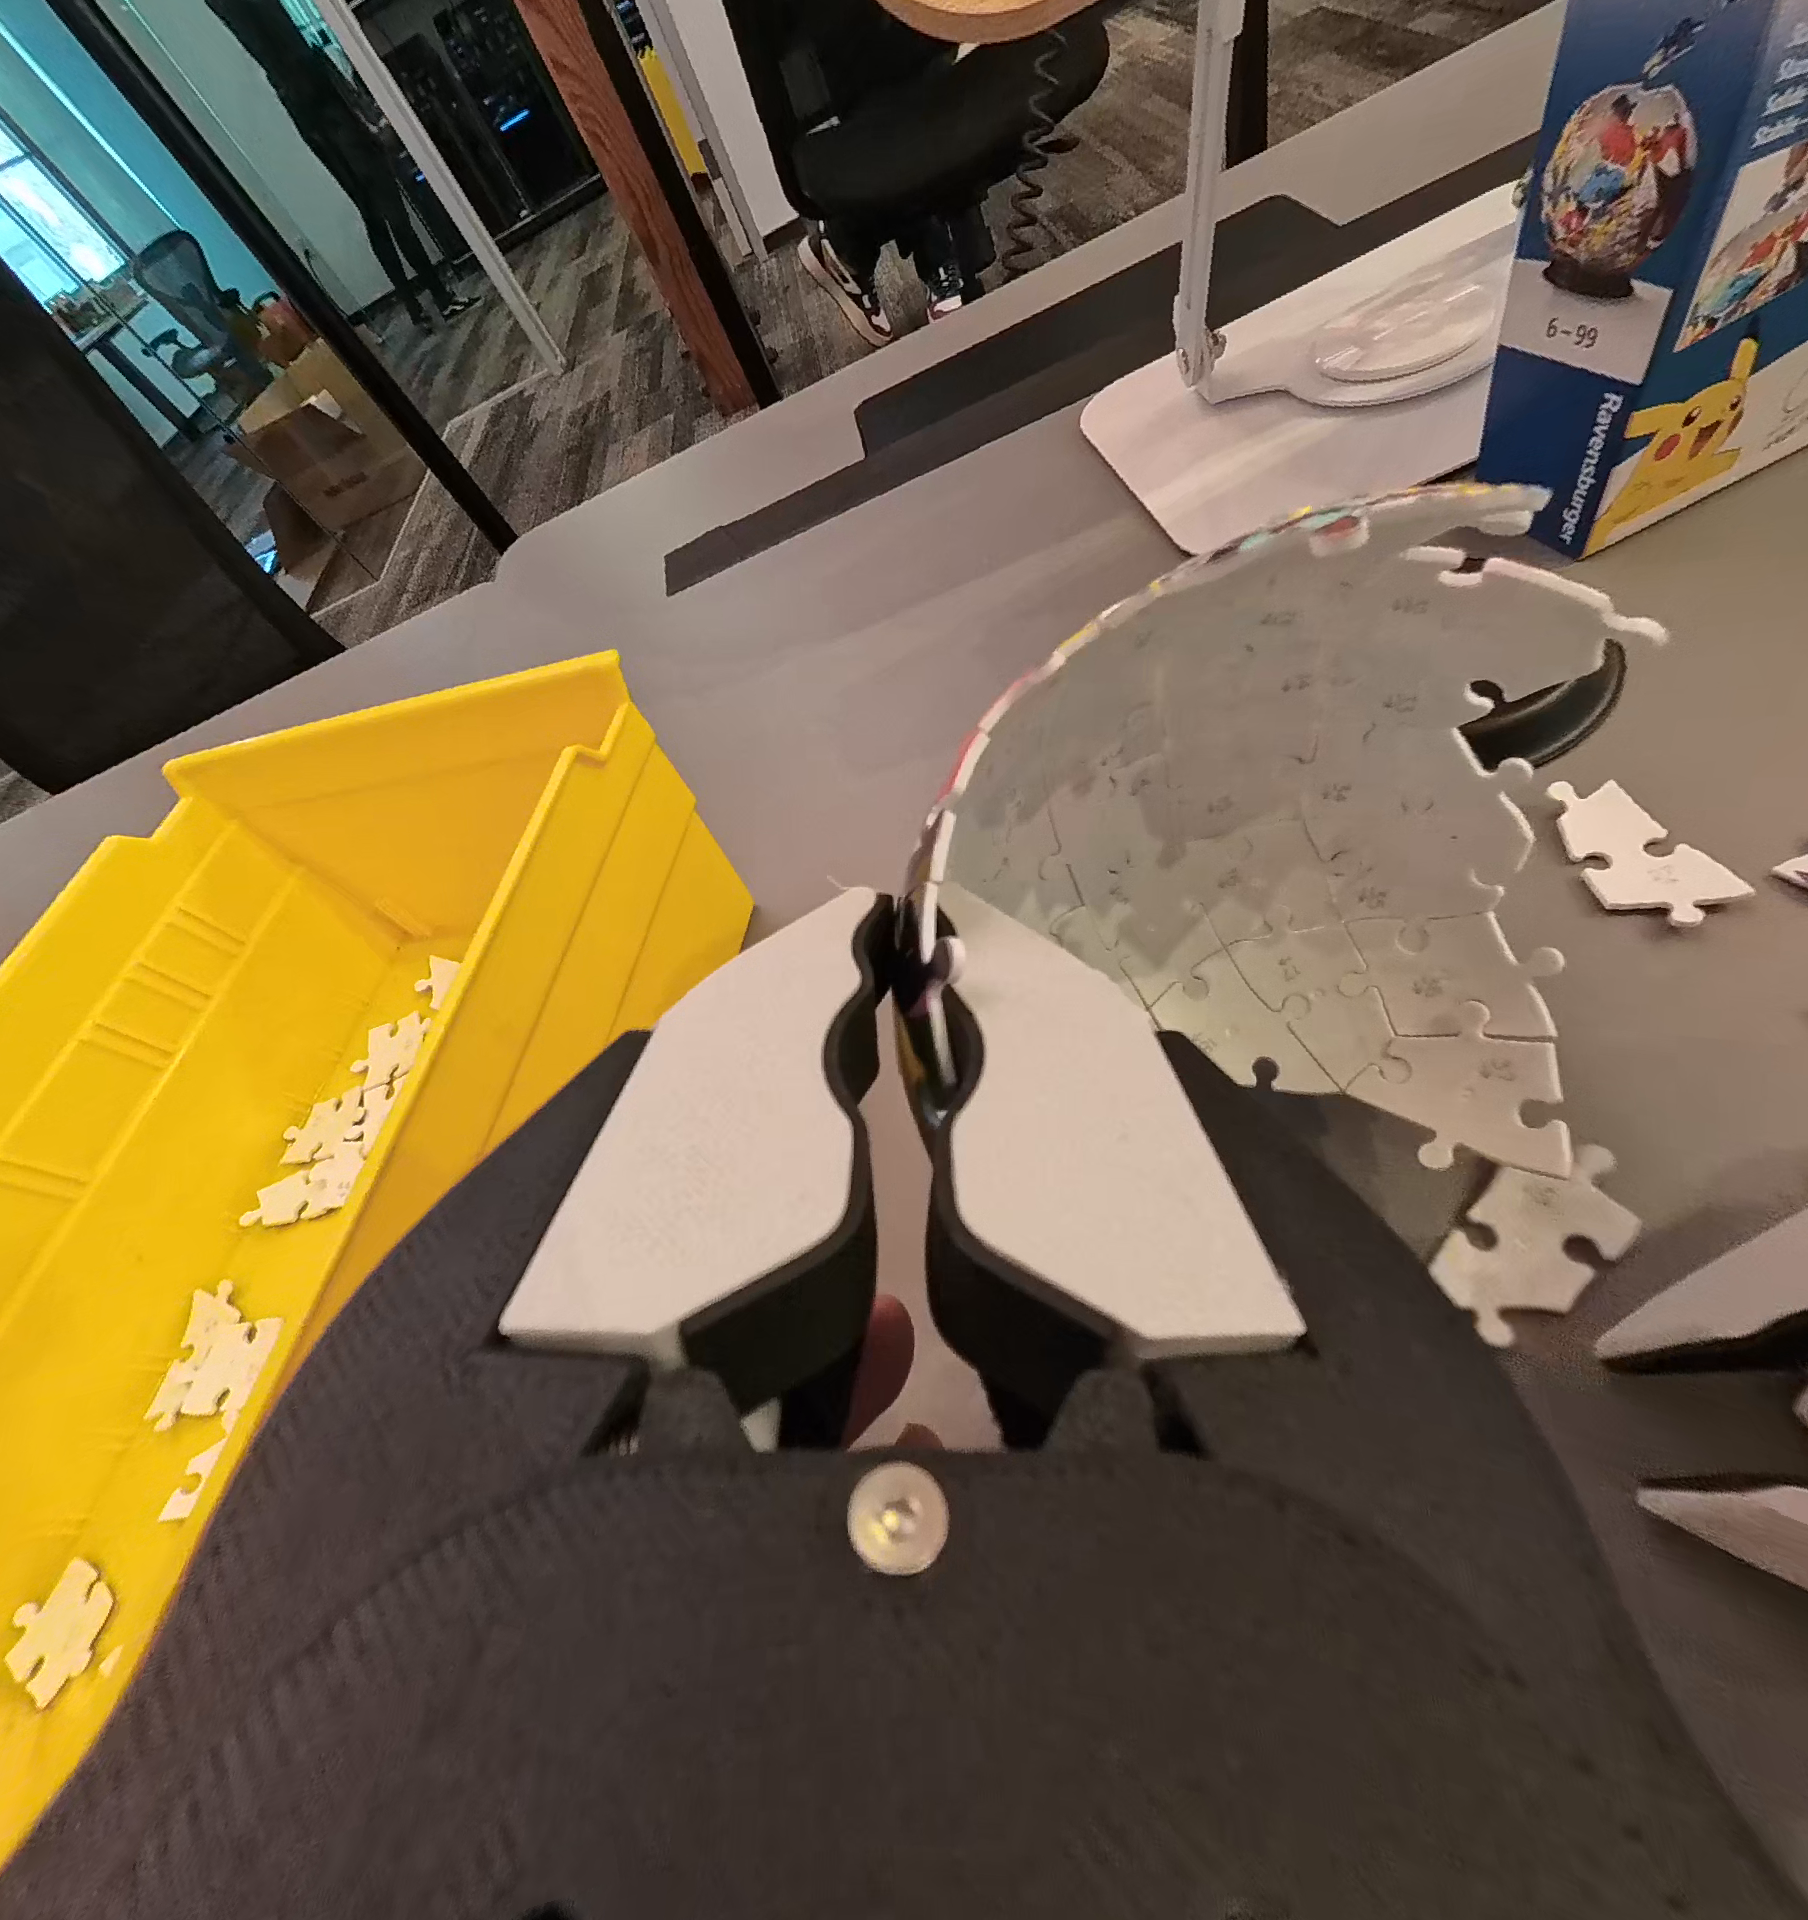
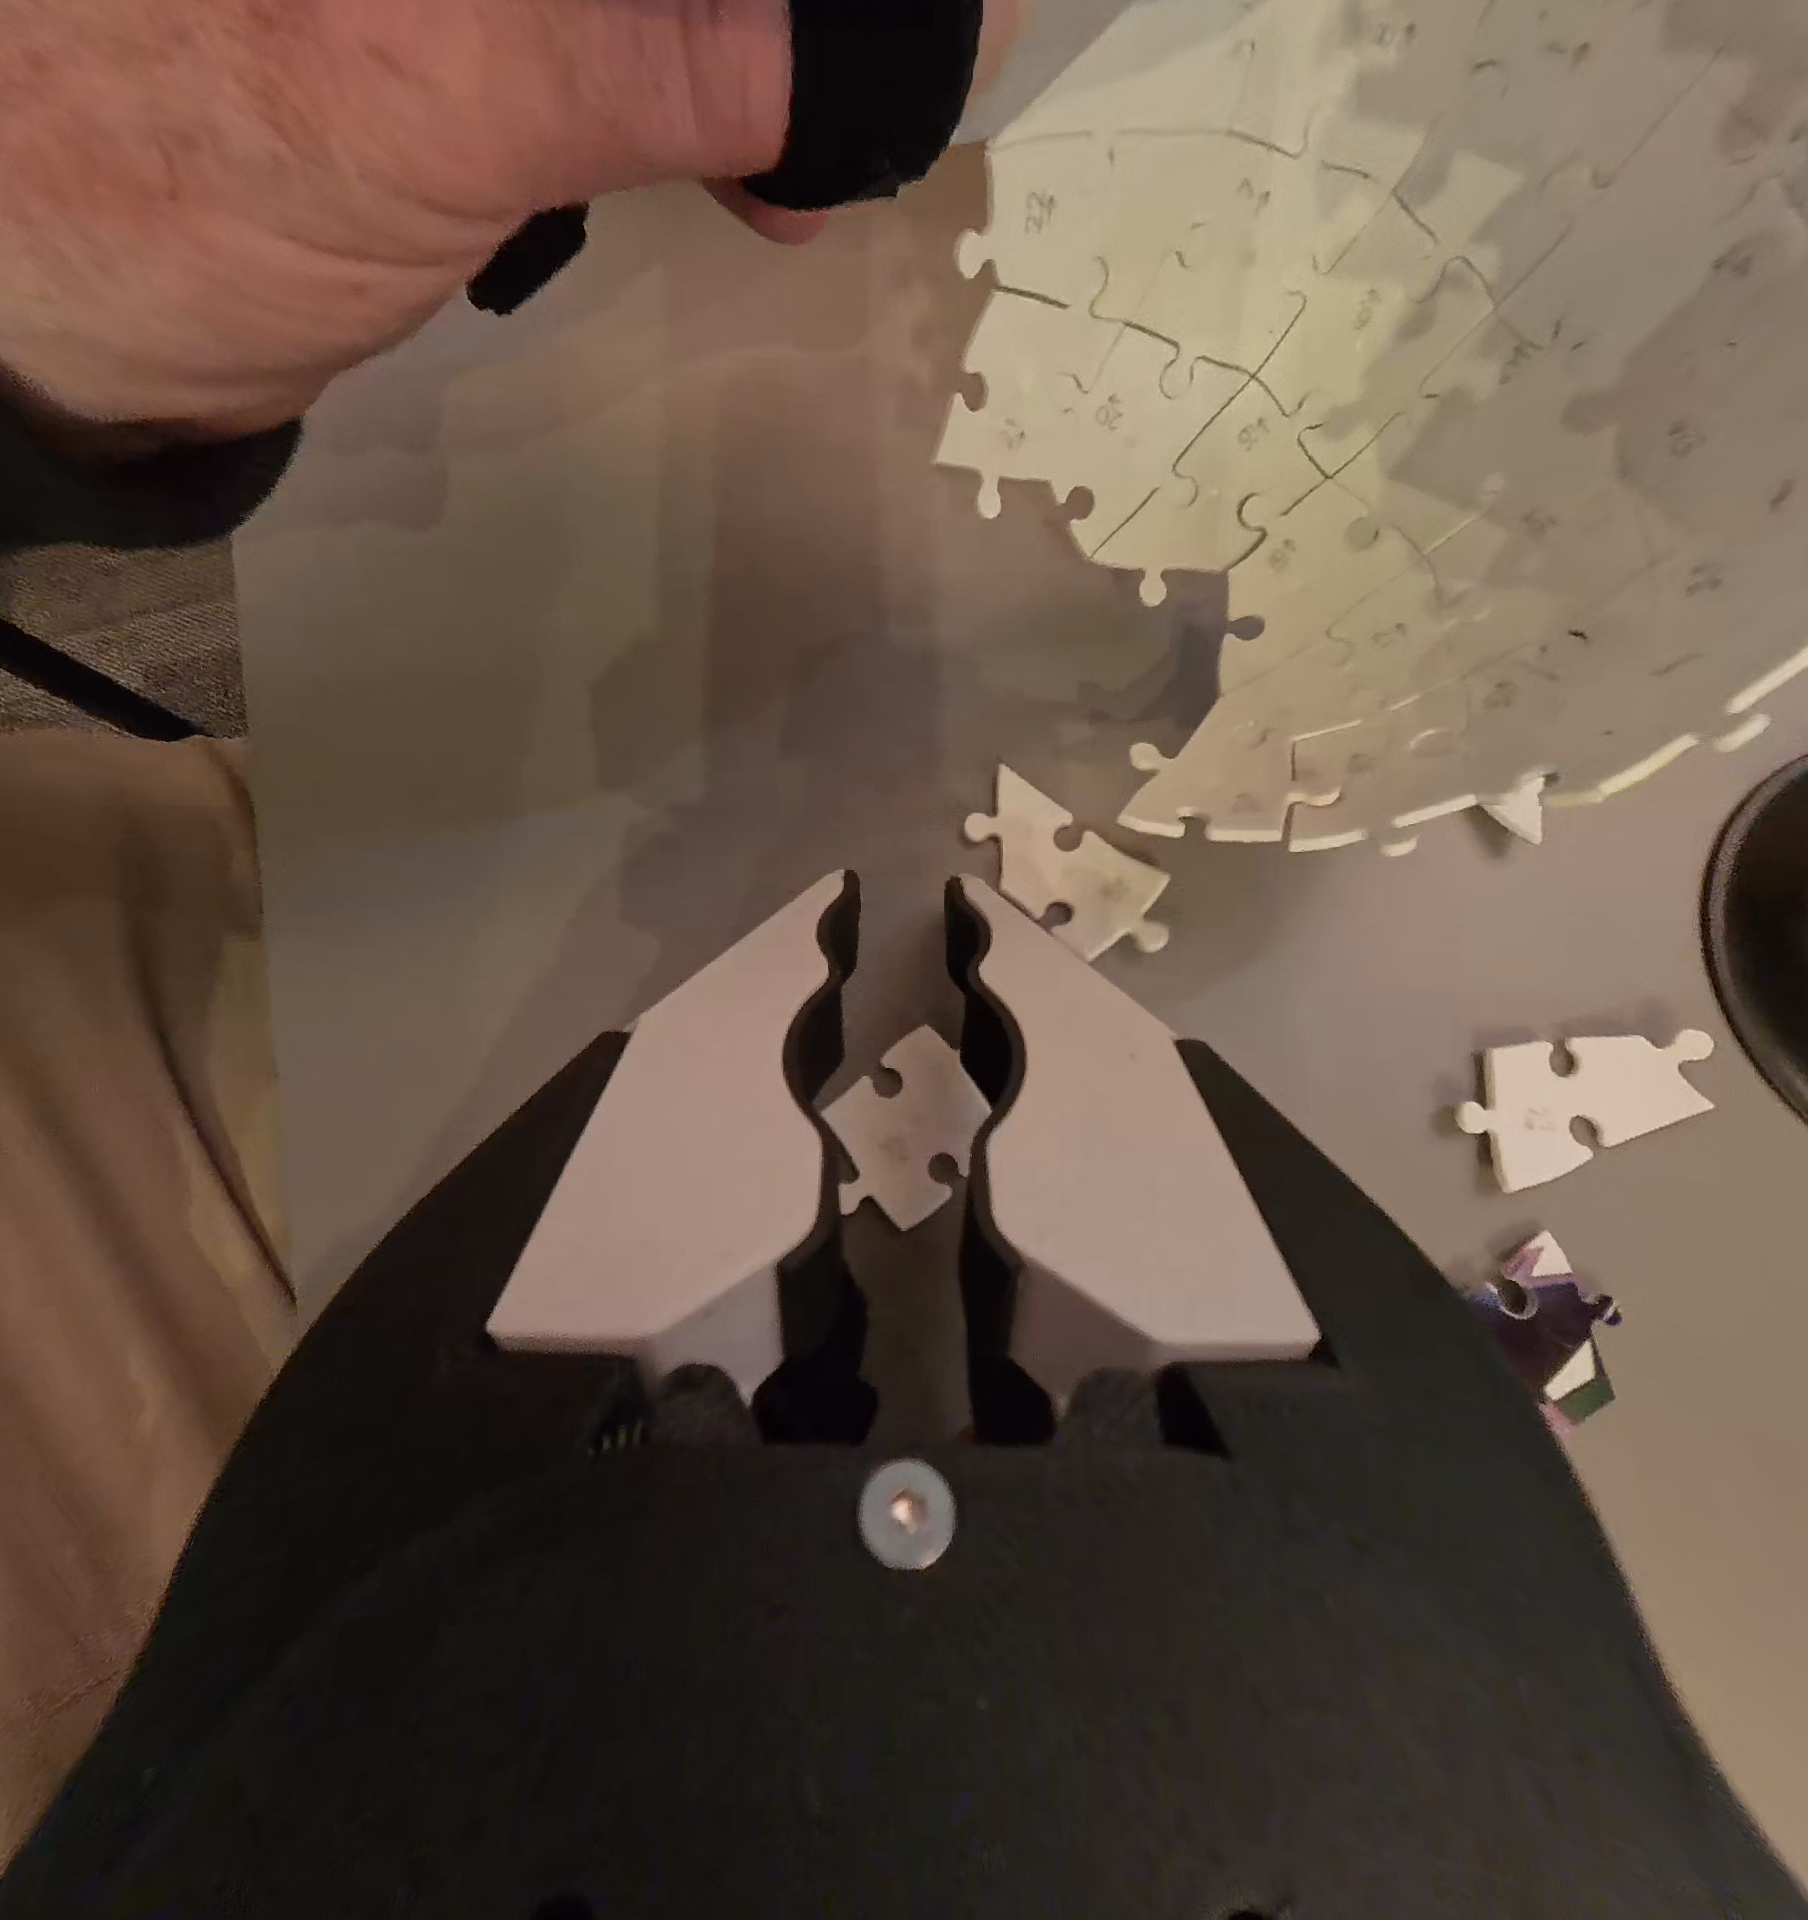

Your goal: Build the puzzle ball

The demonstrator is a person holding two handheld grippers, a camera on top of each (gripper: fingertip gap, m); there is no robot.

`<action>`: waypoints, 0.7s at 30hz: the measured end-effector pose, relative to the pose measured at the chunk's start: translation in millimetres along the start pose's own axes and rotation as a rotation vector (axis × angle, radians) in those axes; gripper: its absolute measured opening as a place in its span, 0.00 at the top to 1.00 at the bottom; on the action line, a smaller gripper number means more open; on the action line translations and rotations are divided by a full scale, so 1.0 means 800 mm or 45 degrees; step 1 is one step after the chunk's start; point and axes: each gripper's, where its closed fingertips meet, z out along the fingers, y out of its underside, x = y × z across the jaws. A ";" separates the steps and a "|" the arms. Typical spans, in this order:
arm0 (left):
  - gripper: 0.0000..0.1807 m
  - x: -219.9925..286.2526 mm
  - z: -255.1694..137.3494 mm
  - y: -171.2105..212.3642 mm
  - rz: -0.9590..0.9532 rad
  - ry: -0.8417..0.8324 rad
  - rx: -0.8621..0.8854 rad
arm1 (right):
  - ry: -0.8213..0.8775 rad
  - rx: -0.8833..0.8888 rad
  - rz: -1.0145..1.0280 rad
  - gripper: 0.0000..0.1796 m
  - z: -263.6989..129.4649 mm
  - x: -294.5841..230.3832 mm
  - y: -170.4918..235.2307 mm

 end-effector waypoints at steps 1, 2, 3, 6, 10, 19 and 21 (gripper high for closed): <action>0.97 0.000 0.000 0.000 -0.001 0.000 0.001 | 0.005 0.001 0.006 0.92 -0.003 0.002 0.000; 0.97 0.000 0.000 0.000 -0.002 0.000 0.001 | 0.014 0.006 0.011 0.92 -0.006 0.007 -0.001; 0.97 0.000 0.000 0.000 -0.001 0.001 0.001 | 0.023 0.015 0.018 0.92 -0.009 0.011 -0.002; 0.97 0.003 0.001 0.001 0.004 0.008 0.000 | 0.035 -0.013 0.035 0.92 -0.009 0.019 0.005; 0.98 0.006 0.001 0.000 0.011 0.011 0.001 | 0.038 -0.031 0.025 0.92 -0.002 0.018 0.012; 0.97 0.010 0.003 0.000 0.041 0.012 0.004 | 0.042 -0.018 0.002 0.92 -0.003 0.019 0.008; 0.97 0.013 0.003 -0.001 0.053 0.016 0.004 | 0.035 -0.012 -0.001 0.92 -0.004 0.017 0.006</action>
